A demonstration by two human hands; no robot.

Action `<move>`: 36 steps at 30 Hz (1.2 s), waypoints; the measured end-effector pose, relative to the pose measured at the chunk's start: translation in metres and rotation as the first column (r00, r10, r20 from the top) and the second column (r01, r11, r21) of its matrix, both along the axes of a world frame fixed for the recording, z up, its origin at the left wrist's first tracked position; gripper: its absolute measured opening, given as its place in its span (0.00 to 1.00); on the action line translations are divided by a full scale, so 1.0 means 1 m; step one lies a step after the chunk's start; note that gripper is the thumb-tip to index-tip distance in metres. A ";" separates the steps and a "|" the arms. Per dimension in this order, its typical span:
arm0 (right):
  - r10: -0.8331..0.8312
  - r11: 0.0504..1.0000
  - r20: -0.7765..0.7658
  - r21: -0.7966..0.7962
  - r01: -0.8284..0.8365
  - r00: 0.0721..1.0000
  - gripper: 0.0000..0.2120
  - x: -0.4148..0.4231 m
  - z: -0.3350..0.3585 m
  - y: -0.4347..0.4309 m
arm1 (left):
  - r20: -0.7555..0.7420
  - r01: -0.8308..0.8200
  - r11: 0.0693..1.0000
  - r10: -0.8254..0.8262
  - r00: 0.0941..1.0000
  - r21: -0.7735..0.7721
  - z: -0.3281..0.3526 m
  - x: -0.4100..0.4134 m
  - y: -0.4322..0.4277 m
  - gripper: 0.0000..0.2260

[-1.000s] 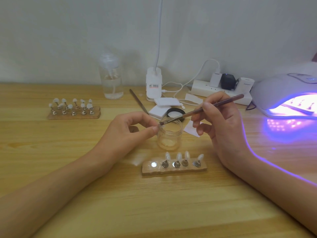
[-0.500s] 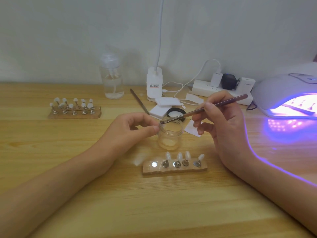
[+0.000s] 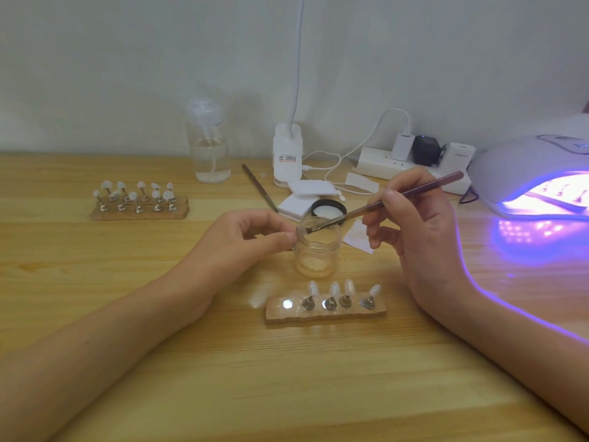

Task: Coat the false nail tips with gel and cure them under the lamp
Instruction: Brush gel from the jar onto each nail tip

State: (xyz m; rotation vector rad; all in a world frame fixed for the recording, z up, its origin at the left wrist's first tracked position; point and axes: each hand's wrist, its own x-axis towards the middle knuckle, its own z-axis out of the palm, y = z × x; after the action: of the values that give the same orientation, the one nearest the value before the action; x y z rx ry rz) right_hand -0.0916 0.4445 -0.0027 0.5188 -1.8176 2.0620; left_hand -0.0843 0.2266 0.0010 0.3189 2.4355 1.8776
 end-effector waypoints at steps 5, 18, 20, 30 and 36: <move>0.006 0.999 -0.033 -0.038 -0.007 0.999 0.06 0.000 0.000 0.001 | 0.008 -0.003 1.000 0.003 1.000 0.001 0.000 0.000 0.000 0.03; -0.020 1.000 -0.001 0.006 0.020 1.000 0.04 0.001 -0.001 0.001 | -0.001 0.008 1.000 -0.008 1.000 0.011 -0.005 -0.003 -0.002 0.04; -0.041 0.999 0.008 0.005 0.040 0.999 0.04 0.000 -0.001 0.002 | -0.008 0.011 1.000 -0.011 1.000 0.013 -0.005 -0.003 -0.003 0.04; -0.076 0.985 0.133 -0.142 0.095 0.988 0.11 -0.005 0.000 0.010 | -0.039 0.362 0.919 -0.372 0.927 -0.156 0.006 -0.006 -0.030 0.04; -0.057 0.983 0.166 -0.162 0.084 0.984 0.12 -0.005 0.000 0.010 | -0.048 0.507 0.812 -0.541 0.839 -0.287 0.005 -0.002 -0.032 0.01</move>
State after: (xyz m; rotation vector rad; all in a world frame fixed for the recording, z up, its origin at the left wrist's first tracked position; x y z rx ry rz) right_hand -0.0964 0.4547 -0.0022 0.2440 -1.6985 2.2391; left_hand -0.0859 0.1949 0.0057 1.0055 2.2975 1.3144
